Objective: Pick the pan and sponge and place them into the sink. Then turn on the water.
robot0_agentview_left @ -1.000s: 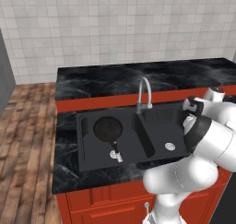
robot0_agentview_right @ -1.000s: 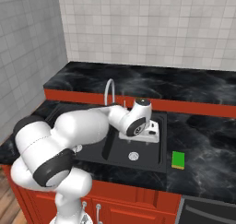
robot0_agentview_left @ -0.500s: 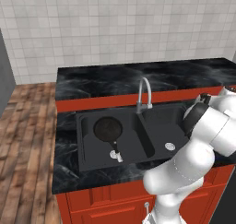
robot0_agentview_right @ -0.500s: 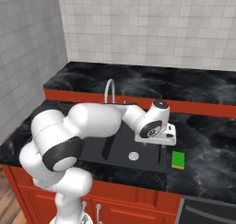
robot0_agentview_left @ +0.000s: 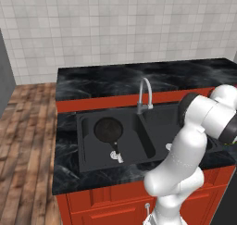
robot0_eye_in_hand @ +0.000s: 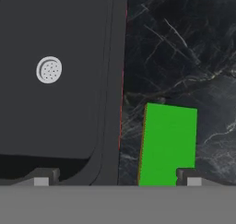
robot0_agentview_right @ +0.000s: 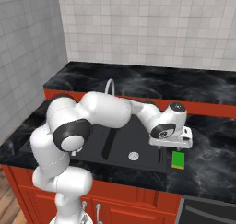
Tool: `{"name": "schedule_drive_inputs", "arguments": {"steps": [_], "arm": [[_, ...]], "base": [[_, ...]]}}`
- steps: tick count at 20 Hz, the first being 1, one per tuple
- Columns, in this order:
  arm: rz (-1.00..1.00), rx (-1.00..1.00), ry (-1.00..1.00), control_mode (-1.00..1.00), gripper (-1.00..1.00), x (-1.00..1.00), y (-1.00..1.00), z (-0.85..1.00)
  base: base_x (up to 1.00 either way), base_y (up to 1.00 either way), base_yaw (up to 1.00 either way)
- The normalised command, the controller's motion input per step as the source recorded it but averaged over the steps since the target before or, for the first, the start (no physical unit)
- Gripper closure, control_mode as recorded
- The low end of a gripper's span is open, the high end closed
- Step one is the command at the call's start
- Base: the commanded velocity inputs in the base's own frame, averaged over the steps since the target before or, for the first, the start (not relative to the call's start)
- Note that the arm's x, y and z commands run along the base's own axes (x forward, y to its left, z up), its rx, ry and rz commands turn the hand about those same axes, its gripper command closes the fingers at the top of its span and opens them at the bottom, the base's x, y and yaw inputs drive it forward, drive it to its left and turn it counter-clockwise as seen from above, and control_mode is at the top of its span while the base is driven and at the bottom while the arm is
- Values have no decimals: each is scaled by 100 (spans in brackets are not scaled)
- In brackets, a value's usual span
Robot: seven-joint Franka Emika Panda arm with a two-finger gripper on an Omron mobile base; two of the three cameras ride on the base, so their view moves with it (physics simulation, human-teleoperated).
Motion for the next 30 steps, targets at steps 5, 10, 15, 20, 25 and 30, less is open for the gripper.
{"name": "schedule_drive_inputs", "arguments": {"steps": [5, 10, 15, 20, 25, 30], "arm": [[0, 3, 3, -100, -100, 0, -23, -1], [2, 3, 3, -100, -100, 0, -1, -10], [3, 3, 5, -100, -100, 0, 0, -17], [5, 1, 5, -100, -100, 0, 0, -26], [5, 0, 3, -100, -100, 0, -1, -21], [4, 1, 1, -100, -100, 0, -5, -11]], "base": [[0, 0, 0], [0, 0, 0], [0, 0, 0], [0, 0, 0], [0, 0, 0], [0, 0, 0]]}}
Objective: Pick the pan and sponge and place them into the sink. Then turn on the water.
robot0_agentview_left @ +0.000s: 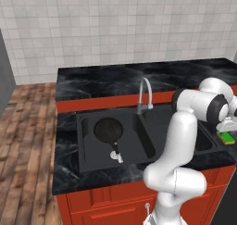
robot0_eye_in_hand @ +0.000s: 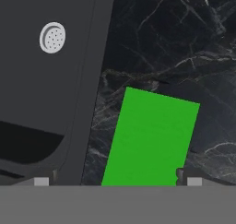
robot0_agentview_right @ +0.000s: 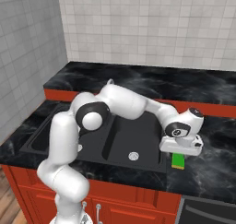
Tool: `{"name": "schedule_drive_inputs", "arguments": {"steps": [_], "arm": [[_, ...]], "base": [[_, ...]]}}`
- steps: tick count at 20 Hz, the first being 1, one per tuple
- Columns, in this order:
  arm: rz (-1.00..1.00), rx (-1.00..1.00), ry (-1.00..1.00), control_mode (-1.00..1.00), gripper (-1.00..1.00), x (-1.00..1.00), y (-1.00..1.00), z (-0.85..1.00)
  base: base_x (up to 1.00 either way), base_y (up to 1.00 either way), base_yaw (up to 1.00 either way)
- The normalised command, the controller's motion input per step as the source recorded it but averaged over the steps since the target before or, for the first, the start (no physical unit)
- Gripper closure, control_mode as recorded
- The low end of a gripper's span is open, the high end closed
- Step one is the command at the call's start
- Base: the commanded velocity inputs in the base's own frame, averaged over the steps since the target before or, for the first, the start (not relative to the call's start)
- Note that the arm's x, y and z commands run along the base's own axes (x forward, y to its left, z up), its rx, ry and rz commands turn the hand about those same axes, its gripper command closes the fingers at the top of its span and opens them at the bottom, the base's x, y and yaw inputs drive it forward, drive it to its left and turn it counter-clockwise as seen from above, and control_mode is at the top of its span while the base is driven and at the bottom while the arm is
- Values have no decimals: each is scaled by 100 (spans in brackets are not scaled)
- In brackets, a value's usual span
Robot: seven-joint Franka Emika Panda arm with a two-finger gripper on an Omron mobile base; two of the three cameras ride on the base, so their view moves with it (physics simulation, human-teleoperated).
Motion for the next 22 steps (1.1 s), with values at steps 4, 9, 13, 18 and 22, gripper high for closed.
{"name": "schedule_drive_inputs", "arguments": {"steps": [4, 9, 13, 18, 22], "arm": [[3, 0, 0, -100, -100, 0, -8, -8], [2, 0, 0, -100, -100, 0, -3, -13], [3, 0, 0, -100, -100, 0, 0, -16], [3, 0, 0, -100, -100, 0, 0, -12], [3, 0, 0, -100, -100, 0, 0, -9]], "base": [[0, 0, 0], [0, 0, 0], [0, 0, 0], [0, 0, 0], [0, 0, 0]]}}
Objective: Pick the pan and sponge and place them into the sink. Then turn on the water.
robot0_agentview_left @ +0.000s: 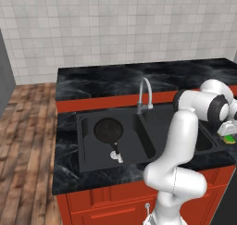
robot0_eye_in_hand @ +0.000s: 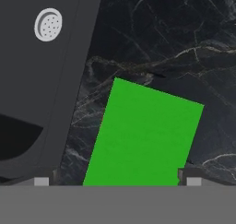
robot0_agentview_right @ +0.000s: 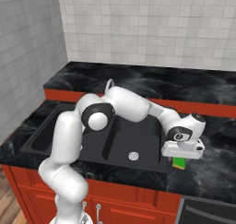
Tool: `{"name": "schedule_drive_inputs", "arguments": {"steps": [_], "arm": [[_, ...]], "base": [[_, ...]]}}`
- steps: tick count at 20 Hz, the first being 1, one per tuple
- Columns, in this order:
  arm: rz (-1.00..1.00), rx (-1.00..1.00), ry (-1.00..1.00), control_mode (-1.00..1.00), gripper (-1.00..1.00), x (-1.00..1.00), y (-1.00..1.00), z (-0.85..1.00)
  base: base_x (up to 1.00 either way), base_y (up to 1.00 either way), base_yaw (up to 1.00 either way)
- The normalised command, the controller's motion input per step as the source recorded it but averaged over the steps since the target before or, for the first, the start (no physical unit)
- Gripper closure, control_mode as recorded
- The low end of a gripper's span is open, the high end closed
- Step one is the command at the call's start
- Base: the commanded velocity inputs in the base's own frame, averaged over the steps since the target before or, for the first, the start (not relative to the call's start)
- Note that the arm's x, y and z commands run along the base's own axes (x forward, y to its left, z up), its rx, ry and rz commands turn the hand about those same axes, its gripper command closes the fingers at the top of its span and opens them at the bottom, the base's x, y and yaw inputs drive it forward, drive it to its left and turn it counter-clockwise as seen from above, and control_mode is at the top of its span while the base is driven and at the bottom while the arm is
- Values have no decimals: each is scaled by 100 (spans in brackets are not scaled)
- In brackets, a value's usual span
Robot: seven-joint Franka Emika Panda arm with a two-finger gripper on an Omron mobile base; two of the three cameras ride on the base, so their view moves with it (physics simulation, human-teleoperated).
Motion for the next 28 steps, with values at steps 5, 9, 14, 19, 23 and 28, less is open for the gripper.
{"name": "schedule_drive_inputs", "arguments": {"steps": [5, 9, 14, 19, 23, 28], "arm": [[3, 0, 0, -100, -100, 0, 0, -11], [3, 0, 0, -100, -100, 0, 0, -16], [2, 0, 0, -100, 100, 0, -1, -22], [1, 1, 0, -100, 100, 0, -1, -2], [0, 0, 0, -100, 100, 0, 0, 23], [0, 0, 0, -100, 100, -9, 9, 61]], "base": [[0, 0, 0], [0, 0, 0], [0, 0, 0], [0, 0, 0], [0, 0, 0], [0, 0, 0]]}}
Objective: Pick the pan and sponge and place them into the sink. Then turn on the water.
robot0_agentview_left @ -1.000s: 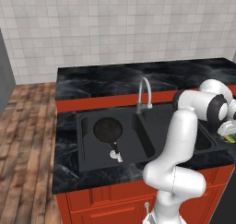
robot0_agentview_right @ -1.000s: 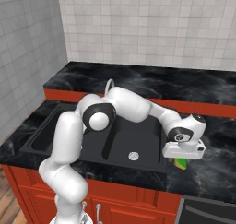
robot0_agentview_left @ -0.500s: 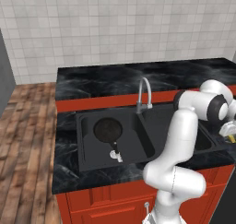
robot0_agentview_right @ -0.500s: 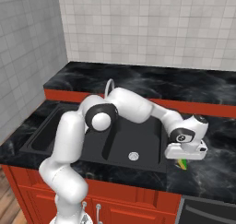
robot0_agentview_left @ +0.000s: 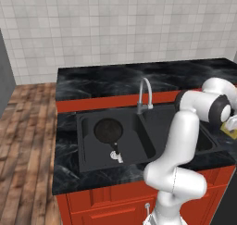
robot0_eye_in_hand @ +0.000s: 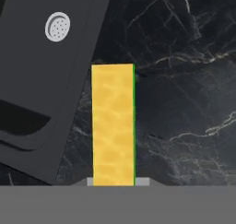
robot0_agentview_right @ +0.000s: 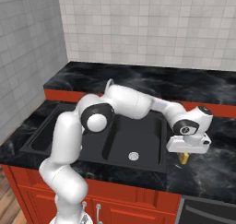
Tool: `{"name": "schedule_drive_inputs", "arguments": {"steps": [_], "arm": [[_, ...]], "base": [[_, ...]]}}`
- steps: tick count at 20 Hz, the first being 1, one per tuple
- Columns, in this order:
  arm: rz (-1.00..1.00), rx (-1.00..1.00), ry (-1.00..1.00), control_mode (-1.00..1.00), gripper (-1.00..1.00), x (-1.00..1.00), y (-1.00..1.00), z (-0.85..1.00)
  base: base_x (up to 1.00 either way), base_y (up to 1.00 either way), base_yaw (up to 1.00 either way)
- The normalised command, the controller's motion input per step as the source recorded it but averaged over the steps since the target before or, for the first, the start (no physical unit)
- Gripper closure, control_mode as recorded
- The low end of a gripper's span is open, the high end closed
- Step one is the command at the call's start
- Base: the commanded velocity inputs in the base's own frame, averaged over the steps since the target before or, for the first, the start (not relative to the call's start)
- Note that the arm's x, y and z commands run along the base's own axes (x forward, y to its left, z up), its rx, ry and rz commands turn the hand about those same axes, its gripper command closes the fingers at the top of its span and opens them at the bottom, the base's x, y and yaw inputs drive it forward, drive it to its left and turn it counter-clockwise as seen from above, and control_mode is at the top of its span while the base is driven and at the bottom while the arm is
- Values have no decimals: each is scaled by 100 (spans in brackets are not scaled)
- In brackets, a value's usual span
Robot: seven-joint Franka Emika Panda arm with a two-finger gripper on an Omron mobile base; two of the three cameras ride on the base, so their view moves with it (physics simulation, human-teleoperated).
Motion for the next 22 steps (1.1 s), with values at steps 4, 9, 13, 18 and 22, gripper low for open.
{"name": "schedule_drive_inputs", "arguments": {"steps": [4, 9, 13, 18, 22], "arm": [[0, 0, 0, -100, 100, -19, 33, 54], [1, 0, 0, -100, 100, -33, 49, 41], [3, 0, 0, -100, 100, -38, 65, 34], [3, -2, 0, -100, 100, -35, 80, 26], [2, -5, 0, -100, 100, -26, 85, 26]], "base": [[0, 0, 0], [0, 0, 0], [0, 0, 0], [0, 0, 0], [0, 0, 0]]}}
